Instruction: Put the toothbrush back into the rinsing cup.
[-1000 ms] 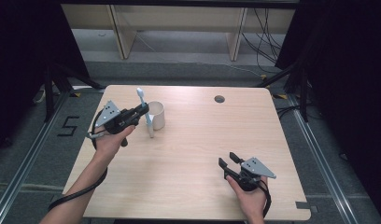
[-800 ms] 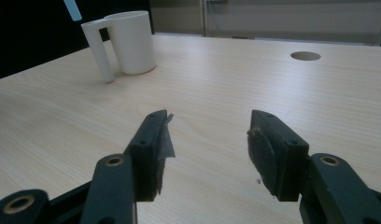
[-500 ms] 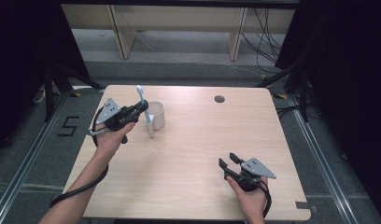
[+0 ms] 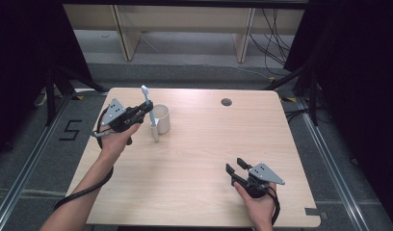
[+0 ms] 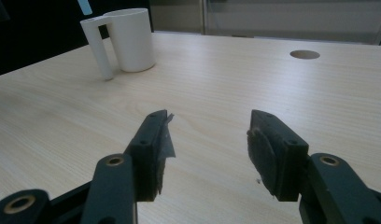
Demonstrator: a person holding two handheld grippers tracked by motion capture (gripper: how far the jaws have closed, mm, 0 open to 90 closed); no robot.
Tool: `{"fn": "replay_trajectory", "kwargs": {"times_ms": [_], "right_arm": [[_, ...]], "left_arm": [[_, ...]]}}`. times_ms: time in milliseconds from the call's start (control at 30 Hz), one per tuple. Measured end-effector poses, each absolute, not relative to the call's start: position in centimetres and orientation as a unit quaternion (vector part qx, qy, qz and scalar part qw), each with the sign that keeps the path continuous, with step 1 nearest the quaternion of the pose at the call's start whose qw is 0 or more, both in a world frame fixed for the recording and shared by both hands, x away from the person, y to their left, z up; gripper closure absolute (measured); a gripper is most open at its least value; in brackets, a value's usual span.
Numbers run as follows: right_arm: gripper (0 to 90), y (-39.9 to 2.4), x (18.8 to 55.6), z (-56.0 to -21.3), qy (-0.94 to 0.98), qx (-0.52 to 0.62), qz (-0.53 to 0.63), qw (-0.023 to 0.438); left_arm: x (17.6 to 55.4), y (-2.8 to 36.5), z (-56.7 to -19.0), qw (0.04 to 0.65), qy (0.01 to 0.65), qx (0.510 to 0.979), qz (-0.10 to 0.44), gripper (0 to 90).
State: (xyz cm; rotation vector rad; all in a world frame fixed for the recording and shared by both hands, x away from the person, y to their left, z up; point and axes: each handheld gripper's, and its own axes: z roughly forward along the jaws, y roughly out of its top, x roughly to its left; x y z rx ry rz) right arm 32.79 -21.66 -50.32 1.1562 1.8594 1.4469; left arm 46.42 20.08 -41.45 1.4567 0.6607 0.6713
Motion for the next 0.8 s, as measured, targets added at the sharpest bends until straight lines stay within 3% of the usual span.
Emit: {"fn": "replay_trajectory", "kwargs": {"times_ms": [167, 367, 433, 800], "right_arm": [[48.8, -21.44, 32.68, -50.3, 0.683, 0.435, 0.536, 0.24], [48.7, -21.63, 32.93, -50.36, 0.688, 0.418, 0.531, 0.263], [48.8, -21.43, 32.86, -50.39, 0.686, 0.425, 0.536, 0.246], [48.8, -21.42, 32.95, -50.54, 0.686, 0.422, 0.538, 0.25]], "left_arm": [[46.37, 20.12, -41.51, 0.647, 0.29, 0.64, 0.295, 83.2], [46.34, 20.32, -41.5, 0.647, 0.292, 0.641, 0.293, 83.2], [46.42, 20.29, -41.64, 0.646, 0.294, 0.641, 0.292, 83.2], [46.48, 20.25, -42.05, 0.643, 0.298, 0.643, 0.291, 83.2]]}}
